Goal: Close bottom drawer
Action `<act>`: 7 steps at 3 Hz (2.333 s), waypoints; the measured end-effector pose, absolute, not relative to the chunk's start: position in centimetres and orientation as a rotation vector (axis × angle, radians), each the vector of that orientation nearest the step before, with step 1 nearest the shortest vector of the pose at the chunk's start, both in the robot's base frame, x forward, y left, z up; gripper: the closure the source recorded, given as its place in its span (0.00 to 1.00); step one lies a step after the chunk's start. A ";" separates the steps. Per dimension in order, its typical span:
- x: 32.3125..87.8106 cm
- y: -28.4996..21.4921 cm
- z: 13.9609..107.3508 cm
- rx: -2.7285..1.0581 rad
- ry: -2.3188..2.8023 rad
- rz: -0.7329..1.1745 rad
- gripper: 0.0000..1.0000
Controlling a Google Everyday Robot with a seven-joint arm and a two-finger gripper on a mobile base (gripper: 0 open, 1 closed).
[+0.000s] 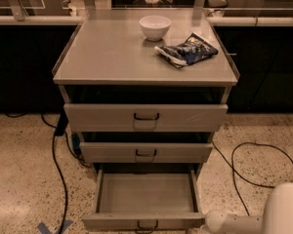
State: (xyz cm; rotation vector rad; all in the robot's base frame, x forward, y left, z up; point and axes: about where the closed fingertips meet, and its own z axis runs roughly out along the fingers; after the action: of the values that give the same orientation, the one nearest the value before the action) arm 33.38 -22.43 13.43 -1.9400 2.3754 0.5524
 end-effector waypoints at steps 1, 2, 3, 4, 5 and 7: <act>34.0 -22.6 13.2 -1.851 2.421 0.547 0.00; 35.4 -22.2 13.1 -1.766 2.446 0.543 0.00; 35.4 -22.2 13.1 -1.766 2.446 0.543 0.00; 36.2 -22.9 12.5 -1.729 2.470 0.526 0.00; 38.1 -23.6 11.7 -1.685 2.495 0.484 0.00; 43.7 -22.9 11.7 -1.631 2.480 0.394 0.00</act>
Offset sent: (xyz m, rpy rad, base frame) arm 0.0221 -0.0055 -0.0026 0.0057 -0.0331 -0.1661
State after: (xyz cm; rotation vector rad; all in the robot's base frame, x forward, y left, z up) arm 43.66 -22.89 11.72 -1.6312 2.4799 0.3944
